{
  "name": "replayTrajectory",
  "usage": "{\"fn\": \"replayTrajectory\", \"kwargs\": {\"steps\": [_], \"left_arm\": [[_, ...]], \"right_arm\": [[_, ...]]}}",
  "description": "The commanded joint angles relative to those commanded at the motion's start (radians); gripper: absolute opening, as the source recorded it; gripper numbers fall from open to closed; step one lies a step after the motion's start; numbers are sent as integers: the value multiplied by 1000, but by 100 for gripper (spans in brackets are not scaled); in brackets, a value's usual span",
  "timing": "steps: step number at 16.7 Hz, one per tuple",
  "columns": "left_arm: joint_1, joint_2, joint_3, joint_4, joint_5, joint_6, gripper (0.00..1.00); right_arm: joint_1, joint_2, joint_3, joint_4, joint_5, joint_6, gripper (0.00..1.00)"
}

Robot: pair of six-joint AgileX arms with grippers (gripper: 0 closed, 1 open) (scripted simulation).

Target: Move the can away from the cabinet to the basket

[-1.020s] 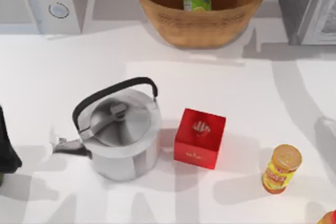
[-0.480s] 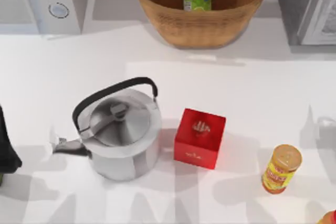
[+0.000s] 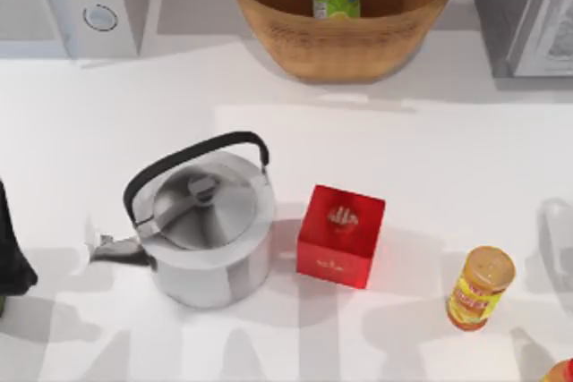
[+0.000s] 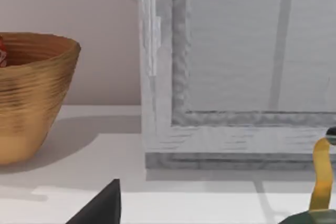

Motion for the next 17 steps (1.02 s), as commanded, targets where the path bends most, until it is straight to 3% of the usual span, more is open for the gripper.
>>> {"fn": "replayTrajectory", "kwargs": {"steps": [4,7,11,17], "left_arm": [[0,0,0,0,0,0,100],[0,0,0,0,0,0,100],[0,0,0,0,0,0,100],[0,0,0,0,0,0,100]], "right_arm": [[3,5,2,2,1,0,100],[-42,66,41,66,-60,1,100],[-194,287,144,298,-252,3,100],[-535,793,303,802,-618,9,100]]}}
